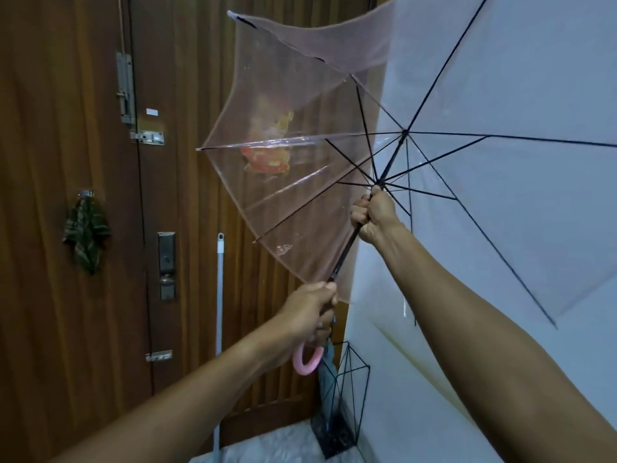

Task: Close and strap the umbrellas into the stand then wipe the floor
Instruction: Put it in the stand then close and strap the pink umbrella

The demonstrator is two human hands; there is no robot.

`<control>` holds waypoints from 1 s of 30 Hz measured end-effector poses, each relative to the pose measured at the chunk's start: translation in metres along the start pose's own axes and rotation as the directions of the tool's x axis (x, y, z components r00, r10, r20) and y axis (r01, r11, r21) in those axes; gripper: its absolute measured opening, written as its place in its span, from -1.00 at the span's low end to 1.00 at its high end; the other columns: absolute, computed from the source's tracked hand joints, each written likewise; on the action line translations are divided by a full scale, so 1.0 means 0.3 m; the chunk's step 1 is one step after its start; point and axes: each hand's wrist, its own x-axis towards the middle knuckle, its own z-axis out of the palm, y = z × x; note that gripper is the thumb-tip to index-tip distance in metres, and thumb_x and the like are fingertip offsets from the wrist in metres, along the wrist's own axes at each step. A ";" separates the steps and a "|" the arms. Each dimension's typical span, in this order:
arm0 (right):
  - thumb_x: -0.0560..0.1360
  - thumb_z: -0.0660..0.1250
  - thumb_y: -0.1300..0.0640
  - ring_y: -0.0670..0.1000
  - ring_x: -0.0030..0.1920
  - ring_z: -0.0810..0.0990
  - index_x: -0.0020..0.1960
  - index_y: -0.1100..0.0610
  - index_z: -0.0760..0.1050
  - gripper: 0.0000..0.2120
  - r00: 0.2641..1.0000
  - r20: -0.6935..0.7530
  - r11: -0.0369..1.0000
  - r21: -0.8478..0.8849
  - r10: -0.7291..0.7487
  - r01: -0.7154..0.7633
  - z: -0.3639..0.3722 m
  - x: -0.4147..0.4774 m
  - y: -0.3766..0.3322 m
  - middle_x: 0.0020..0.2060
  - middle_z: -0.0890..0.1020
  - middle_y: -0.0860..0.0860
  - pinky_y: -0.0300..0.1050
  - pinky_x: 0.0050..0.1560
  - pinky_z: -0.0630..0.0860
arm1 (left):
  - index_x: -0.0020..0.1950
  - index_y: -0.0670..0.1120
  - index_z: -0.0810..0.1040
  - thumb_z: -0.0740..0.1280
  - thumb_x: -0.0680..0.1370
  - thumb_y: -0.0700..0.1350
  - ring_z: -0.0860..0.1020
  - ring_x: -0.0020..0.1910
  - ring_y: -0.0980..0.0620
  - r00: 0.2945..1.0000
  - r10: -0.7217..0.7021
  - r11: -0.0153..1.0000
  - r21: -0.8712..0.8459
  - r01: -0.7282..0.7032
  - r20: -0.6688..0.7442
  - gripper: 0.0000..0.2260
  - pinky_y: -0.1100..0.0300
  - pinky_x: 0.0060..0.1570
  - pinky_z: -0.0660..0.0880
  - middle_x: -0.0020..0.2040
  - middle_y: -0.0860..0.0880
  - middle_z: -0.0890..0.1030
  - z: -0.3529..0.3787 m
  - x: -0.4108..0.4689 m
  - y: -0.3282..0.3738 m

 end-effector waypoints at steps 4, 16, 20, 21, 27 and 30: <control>0.73 -0.02 -0.02 -0.12 -0.67 0.05 -0.31 0.05 0.17 -0.56 0.999 -0.022 0.999 -0.020 0.030 -0.030 -0.013 0.000 0.011 -0.58 0.14 -0.08 -0.31 -0.71 -0.01 | -0.14 -0.06 0.36 0.02 0.71 0.01 0.27 -0.51 0.12 0.988 0.077 0.980 0.195 -0.050 -0.136 -0.70 0.21 -0.44 0.26 -0.44 0.05 0.31 0.024 0.005 -0.014; 0.72 0.00 0.01 -0.13 -0.70 0.09 -0.32 0.07 0.18 -0.56 0.970 0.167 0.978 0.079 0.176 -0.191 -0.005 -0.195 0.178 -0.63 0.16 -0.07 -0.30 -0.75 -0.01 | -0.28 -0.04 0.34 0.08 0.69 -0.05 0.18 -0.63 0.10 0.976 0.018 0.996 0.086 0.001 -0.219 -0.66 0.27 -0.49 0.11 -0.56 0.05 0.26 0.033 0.119 0.018; 0.73 -0.03 -0.03 -0.16 -0.73 0.06 -0.33 0.03 0.14 -0.55 0.991 0.038 0.992 -0.016 0.128 -0.128 0.029 -0.197 0.156 -0.67 0.13 -0.09 -0.39 -0.75 -0.05 | -0.21 -0.13 0.42 0.10 0.69 -0.04 0.22 -0.64 0.05 0.988 0.050 0.998 -0.039 -0.056 -0.143 -0.67 0.23 -0.53 0.15 -0.56 -0.03 0.30 0.049 0.070 -0.005; 0.73 -0.04 -0.04 -0.17 -0.73 0.05 -0.34 0.03 0.13 -0.54 0.990 0.037 0.991 -0.029 0.134 -0.133 0.034 -0.198 0.145 -0.67 0.12 -0.10 -0.40 -0.74 -0.06 | -0.20 -0.14 0.42 0.09 0.70 -0.01 0.23 -0.63 0.05 0.990 0.059 0.997 -0.051 -0.066 -0.130 -0.65 0.24 -0.54 0.19 -0.55 -0.04 0.31 0.048 0.056 -0.016; 0.72 -0.03 0.00 -0.10 -0.66 0.20 -0.33 0.05 0.19 -0.56 0.990 0.076 0.989 -0.098 0.117 -0.109 0.040 -0.235 0.147 -0.61 0.23 -0.06 -0.34 -0.65 0.17 | -0.33 -0.06 0.29 0.07 0.71 0.02 0.18 -0.59 0.11 0.938 0.142 0.990 0.062 -0.129 -0.315 -0.59 0.22 -0.48 0.11 -0.54 0.04 0.24 0.057 0.027 -0.029; 0.71 0.00 -0.12 -0.04 -0.52 0.51 -0.31 0.04 0.31 -0.53 0.993 0.062 0.977 -0.198 0.096 -0.082 0.045 -0.266 0.164 -0.53 0.42 -0.05 -0.23 -0.42 0.39 | -0.30 -0.06 0.33 0.03 0.71 0.04 0.22 -0.50 0.08 0.929 0.172 0.979 0.160 -0.125 -0.328 -0.59 0.22 -0.43 0.20 -0.47 0.02 0.26 0.051 0.015 -0.025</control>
